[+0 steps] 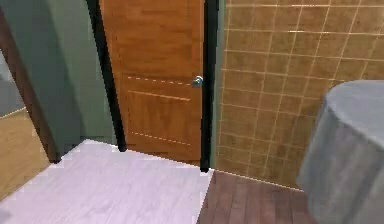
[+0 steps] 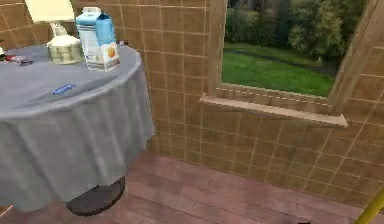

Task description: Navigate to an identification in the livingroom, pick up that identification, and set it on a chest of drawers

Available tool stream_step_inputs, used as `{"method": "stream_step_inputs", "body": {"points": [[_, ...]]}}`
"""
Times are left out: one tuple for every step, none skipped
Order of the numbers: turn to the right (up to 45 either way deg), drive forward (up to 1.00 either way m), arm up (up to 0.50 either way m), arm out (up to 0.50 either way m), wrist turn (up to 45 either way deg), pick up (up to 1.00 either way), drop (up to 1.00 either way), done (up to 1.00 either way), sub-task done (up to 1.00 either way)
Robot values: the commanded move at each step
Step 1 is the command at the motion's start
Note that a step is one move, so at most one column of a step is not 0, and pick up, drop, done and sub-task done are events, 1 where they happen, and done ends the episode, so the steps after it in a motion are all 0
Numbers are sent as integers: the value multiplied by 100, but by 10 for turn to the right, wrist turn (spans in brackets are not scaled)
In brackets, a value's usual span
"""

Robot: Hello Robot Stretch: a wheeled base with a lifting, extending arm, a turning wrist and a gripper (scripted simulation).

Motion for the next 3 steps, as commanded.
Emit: {"method": "stream_step_inputs", "body": {"points": [[-270,0,0,0,0,0,0,0,0],[-30,0,0,0,0,0,0,0,0],[450,0,0,0,0,0,0,0,0]]}}
